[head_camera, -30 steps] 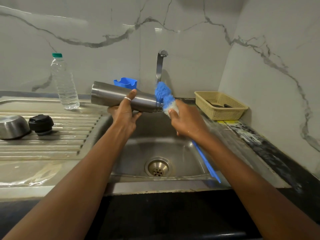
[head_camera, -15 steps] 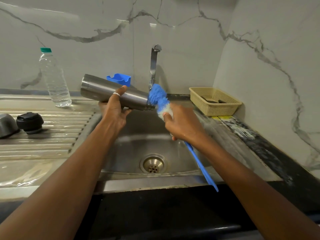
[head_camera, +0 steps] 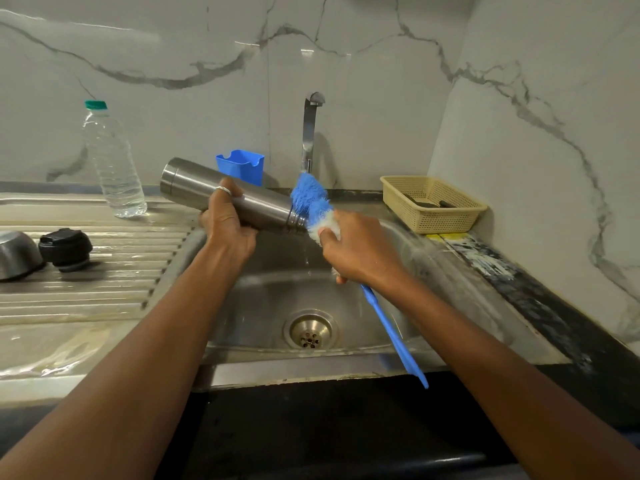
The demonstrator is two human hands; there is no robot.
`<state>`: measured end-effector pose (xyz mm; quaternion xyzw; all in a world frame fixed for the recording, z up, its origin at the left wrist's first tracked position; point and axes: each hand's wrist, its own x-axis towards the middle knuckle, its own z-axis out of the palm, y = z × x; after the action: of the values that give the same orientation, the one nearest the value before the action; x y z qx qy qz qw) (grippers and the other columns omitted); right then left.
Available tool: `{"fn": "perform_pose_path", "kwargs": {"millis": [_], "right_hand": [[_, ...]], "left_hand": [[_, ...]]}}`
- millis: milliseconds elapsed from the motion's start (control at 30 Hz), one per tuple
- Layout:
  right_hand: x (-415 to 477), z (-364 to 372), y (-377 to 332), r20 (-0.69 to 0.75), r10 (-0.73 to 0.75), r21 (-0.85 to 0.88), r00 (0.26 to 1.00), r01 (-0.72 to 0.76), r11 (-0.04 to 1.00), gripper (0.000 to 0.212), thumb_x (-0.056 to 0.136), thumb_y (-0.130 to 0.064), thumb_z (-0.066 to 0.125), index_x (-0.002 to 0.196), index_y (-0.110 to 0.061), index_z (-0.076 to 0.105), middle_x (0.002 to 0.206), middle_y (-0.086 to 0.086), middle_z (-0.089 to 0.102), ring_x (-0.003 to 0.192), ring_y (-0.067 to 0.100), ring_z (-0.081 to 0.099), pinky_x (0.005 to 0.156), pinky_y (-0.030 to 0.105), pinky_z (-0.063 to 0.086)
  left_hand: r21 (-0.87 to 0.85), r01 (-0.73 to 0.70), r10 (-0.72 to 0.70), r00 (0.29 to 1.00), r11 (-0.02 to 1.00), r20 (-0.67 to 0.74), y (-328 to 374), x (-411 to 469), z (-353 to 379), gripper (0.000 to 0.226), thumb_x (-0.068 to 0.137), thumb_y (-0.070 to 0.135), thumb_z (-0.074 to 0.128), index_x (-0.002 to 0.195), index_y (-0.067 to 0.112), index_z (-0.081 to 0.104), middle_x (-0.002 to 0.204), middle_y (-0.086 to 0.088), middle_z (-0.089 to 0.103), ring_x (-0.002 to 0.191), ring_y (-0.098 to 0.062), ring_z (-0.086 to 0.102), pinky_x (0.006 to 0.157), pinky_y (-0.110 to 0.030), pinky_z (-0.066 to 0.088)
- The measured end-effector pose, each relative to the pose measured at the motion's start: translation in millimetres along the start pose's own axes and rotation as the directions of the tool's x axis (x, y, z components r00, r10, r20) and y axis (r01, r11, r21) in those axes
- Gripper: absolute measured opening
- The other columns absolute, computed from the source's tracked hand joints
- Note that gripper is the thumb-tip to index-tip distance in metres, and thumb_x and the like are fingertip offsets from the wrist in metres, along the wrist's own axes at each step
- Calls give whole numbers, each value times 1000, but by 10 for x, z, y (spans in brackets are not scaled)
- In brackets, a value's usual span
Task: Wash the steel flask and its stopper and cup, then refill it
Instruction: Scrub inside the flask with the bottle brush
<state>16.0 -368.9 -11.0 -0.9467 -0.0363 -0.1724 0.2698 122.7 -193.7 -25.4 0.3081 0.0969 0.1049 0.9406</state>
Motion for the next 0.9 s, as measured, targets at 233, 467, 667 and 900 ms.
{"fn": "perform_pose_path", "kwargs": {"millis": [233, 467, 667, 900], "right_hand": [[-29, 90, -51, 54, -3, 33, 999, 1, 999, 19, 102, -21, 49, 108, -8, 60, 73, 4, 68, 42, 15, 66, 43, 21, 51], [35, 92, -93, 20, -11, 5, 1000, 11, 1000, 24, 101, -24, 49, 114, -7, 62, 74, 5, 69, 42, 15, 66, 53, 29, 59], [-111, 82, -59, 73, -18, 43, 997, 15, 999, 17, 101, -22, 49, 104, -10, 60, 68, 5, 69, 41, 14, 66, 47, 25, 55], [39, 79, -100, 28, -3, 43, 1000, 1, 999, 19, 101, -23, 50, 103, -8, 61, 69, 5, 69, 43, 16, 66, 50, 29, 59]], "left_hand": [[27, -111, 113, 987, 993, -111, -19, -23, 85, 57, 69, 5, 90, 115, 5, 57, 98, -9, 73, 84, -23, 75, 79, -46, 63], [-59, -133, 123, 981, 989, -150, 23, 4, 59, 66, 74, 7, 85, 119, 14, 37, 109, -7, 63, 87, -21, 69, 76, -42, 62], [-32, -101, 96, 985, 994, -146, 33, 28, 41, 55, 77, 8, 81, 118, 12, 45, 103, -6, 67, 81, -19, 70, 71, -38, 61], [1, -62, 62, 991, 998, -119, 5, -17, 21, 53, 76, 12, 78, 124, 4, 56, 109, -15, 73, 89, -27, 75, 77, -50, 63]]}}
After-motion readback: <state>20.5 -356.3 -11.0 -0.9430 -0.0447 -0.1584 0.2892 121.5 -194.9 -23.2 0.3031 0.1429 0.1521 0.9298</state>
